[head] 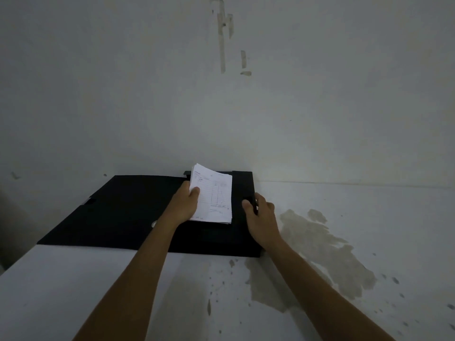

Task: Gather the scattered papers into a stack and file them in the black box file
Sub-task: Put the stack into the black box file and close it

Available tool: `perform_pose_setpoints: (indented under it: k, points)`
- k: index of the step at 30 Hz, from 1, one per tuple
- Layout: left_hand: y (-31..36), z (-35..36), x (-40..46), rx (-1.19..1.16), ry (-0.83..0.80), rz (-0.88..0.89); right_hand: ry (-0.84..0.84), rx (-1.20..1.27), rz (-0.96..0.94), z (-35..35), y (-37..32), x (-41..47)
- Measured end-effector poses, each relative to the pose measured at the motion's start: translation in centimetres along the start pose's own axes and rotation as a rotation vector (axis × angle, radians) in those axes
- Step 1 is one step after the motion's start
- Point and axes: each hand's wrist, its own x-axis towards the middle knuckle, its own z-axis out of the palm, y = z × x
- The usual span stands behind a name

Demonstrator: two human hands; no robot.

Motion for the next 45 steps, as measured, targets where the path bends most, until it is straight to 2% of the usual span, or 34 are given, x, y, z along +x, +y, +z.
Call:
perform_pose_setpoints:
  k: [6,13,19,25,28,32,34,36,40,42,45]
  points:
    - [-0.5,0.7,4.1,0.101,-0.189,-0.168,-0.028,-0.005,-0.011,0.4,1.0,0.4]
    - [-1.5,0.0,6.5,0.191,-0.183,-0.231,-0.037,0.007,-0.030,0.5,1.5,0.5]
    - [-0.9,1.1,6.3,0.233,-0.373,-0.196,-0.030,0.007,-0.024,0.7,1.5,0.6]
    - [-0.8,1.2,5.4,0.087,-0.330,-0.246,-0.025,0.003,-0.021,0.9,1.7,0.5]
    - [-1.0,0.7,4.5,0.096,-0.338,-0.219,-0.028,0.011,-0.037,0.8,1.4,0.3]
    - [-0.2,0.8,2.9,0.048,-0.434,-0.164,-0.033,-0.003,-0.021,1.0,1.4,0.3]
    - [-0.2,1.2,2.7,0.151,-0.465,-0.089,-0.036,-0.012,-0.008,1.0,1.4,0.4]
    - [-0.2,1.4,2.5,0.242,-0.455,-0.028,-0.036,-0.015,0.000,1.0,1.3,0.4]
    - [-0.3,1.5,1.6,0.250,-0.417,0.027,-0.032,-0.029,0.000,1.0,1.0,0.2]
    - [-0.5,0.8,0.9,0.228,-0.330,0.038,-0.037,-0.038,0.009,0.9,0.9,0.2]
    - [-1.9,-1.2,-0.4,0.167,-0.085,0.049,-0.038,-0.046,0.014,0.8,0.7,0.1]
